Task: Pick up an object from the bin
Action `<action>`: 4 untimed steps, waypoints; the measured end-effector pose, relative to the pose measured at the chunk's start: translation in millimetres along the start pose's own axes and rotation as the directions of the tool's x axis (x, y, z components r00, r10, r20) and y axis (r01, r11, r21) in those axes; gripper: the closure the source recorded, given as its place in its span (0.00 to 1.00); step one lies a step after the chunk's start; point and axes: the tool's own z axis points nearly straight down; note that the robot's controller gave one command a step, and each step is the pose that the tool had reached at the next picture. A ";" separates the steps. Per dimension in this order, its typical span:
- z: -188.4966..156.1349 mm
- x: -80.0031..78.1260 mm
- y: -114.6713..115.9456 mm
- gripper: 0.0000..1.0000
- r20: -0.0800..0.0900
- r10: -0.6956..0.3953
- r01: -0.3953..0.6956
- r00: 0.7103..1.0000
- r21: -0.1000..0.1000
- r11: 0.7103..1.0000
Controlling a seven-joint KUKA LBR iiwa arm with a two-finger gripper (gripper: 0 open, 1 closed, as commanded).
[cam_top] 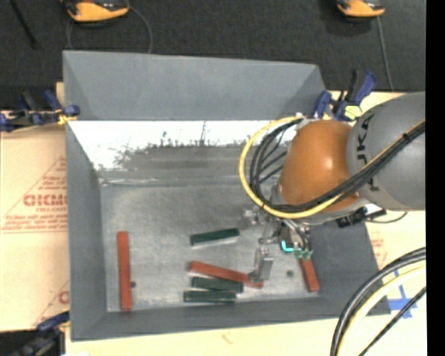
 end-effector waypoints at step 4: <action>-102.4 -95.6 51.0 1.00 0.017 0.190 -0.190 0.982 -0.004 0.982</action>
Offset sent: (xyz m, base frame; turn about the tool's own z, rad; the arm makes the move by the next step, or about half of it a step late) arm 0.0849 0.0744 -0.0576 0.0851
